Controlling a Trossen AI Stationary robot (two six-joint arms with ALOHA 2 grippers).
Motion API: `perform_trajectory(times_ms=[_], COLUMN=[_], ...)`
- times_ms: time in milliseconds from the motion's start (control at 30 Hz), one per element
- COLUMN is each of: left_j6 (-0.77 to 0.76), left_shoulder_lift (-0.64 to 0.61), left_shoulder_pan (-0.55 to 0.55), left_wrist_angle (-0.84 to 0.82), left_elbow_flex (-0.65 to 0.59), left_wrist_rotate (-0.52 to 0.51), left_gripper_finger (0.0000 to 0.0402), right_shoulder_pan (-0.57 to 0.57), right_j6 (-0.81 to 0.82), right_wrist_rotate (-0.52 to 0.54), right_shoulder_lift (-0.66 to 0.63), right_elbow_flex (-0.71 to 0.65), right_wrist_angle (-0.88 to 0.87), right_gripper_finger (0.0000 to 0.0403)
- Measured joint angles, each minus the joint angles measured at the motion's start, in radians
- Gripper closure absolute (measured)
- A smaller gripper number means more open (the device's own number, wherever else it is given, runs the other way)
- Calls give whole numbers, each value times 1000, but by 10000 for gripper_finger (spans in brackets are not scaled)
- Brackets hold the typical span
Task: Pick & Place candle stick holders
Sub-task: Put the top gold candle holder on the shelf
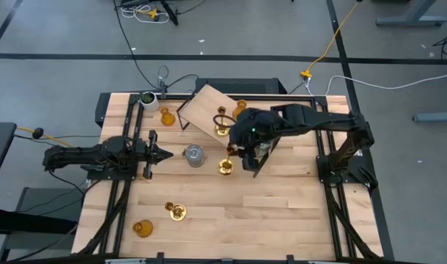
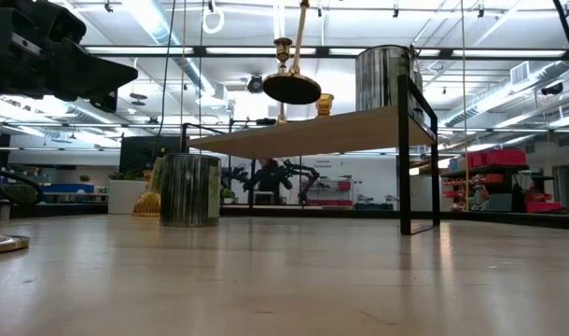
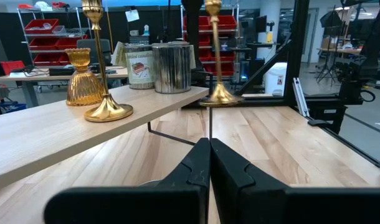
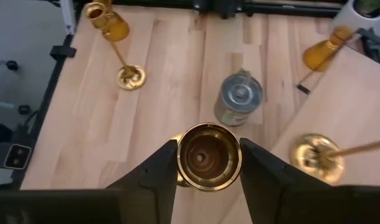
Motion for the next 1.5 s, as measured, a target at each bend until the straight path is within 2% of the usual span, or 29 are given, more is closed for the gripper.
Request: perform_trajectory(times_ms=[300, 667, 1167, 1500], left_j6=[0, 0, 0, 0], left_shoulder_lift=[0, 0, 0, 0], left_shoulder_pan=[0, 0, 0, 0], left_wrist_angle=[0, 0, 0, 0], left_elbow_flex=[0, 0, 0, 0], left_wrist_rotate=[0, 0, 0, 0], left_gripper_finger=[390, 390, 390, 390], right_shoulder_pan=[-39, -85, -181, -202], right_j6=[-4, 0, 35, 53], right_wrist_rotate=[95, 156, 181, 172], right_shoulder_lift=[1, 1, 1, 1], right_elbow_flex=[38, 75, 70, 69], right_wrist_angle=[-73, -93, -146, -174], right_gripper_finger=[255, 254, 254, 254])
